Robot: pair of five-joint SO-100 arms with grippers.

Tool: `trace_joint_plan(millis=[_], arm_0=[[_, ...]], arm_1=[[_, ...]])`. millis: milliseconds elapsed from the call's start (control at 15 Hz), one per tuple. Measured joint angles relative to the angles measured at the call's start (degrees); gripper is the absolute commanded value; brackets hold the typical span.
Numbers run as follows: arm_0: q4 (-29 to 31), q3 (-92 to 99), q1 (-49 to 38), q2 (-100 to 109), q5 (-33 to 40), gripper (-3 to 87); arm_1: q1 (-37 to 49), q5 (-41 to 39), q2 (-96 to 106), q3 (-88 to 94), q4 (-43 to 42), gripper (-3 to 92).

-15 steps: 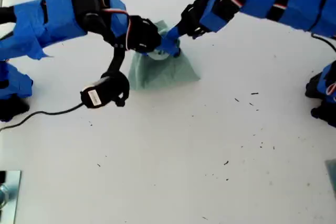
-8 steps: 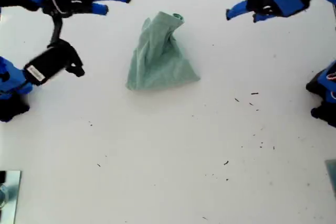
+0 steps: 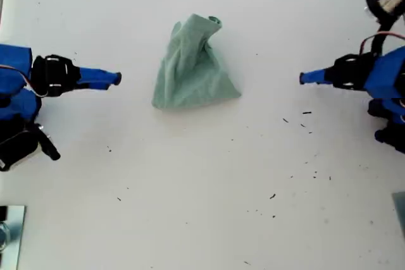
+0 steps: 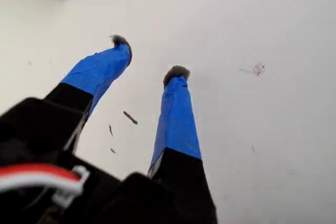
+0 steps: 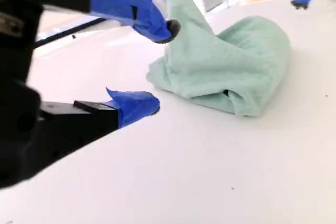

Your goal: Fold t shirt

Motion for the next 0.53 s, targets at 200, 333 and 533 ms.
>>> trace_joint_plan(millis=[200,333,533], arm_0=[[2.29,5.54,3.52,5.27,-1.23,12.2],[2.37,5.98,3.34,5.71,-1.23,5.3],[2.46,5.98,1.85,5.71,-1.23,-0.1]], arm_1=[[-1.58,0.88,0.79,1.49,0.00,7.8],[-1.76,0.88,0.79,1.58,0.00,7.1],[-2.90,1.41,0.79,1.58,0.00,2.6]])
